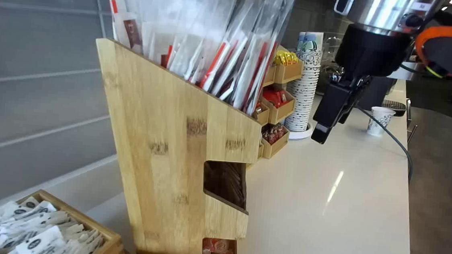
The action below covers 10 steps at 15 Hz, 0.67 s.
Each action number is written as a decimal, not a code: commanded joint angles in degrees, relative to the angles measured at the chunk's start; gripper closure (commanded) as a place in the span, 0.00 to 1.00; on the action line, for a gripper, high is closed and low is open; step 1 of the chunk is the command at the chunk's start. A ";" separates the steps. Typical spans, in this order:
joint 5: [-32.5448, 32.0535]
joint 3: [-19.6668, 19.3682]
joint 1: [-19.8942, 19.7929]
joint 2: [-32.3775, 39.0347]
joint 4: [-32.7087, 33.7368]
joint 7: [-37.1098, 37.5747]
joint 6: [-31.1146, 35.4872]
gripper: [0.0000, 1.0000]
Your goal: Remove the brown object from the first left rack
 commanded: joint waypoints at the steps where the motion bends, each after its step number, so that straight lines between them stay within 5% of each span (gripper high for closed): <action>1: -0.66 -1.59 1.77 0.21 0.15 0.50 -0.23 0.00; 10: 1.19 -2.44 2.09 -0.12 -0.74 0.08 1.37 0.00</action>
